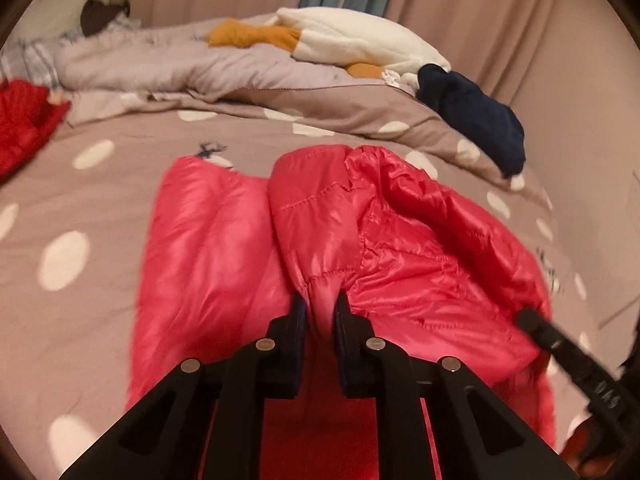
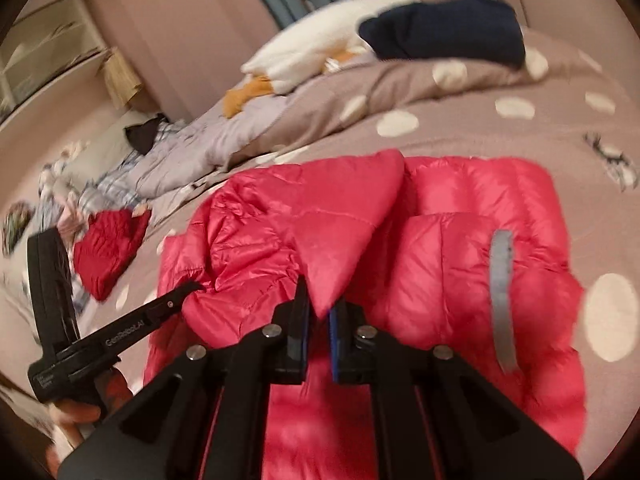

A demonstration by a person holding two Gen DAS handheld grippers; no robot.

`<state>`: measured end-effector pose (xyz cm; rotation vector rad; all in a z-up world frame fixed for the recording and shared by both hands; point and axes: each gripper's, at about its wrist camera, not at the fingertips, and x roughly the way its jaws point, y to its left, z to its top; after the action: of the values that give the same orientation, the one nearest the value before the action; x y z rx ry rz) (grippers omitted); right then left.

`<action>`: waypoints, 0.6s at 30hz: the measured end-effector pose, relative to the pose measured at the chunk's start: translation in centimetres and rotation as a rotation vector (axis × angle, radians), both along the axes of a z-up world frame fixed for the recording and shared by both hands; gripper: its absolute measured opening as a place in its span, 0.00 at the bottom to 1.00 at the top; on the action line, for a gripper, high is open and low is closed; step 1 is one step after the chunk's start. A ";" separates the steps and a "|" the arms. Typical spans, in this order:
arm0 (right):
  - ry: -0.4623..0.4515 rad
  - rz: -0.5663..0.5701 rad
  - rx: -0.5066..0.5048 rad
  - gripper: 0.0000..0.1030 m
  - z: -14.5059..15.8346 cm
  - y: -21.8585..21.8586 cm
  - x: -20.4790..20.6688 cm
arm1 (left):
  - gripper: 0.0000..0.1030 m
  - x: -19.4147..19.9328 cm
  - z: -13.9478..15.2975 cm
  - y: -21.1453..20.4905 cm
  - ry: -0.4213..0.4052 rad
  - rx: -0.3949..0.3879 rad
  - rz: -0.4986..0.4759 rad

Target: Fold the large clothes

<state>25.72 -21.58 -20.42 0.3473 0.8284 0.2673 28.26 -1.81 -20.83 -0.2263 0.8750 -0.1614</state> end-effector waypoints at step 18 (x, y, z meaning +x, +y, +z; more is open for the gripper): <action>0.052 -0.114 -0.169 0.34 -6.5 -2.1 -3.7 | 0.50 -3.8 -5.7 -0.4 -0.052 0.152 0.086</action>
<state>22.02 -23.67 -26.95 0.2425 0.8732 0.0811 24.43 -2.21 -26.58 -0.1169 0.8205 -0.0208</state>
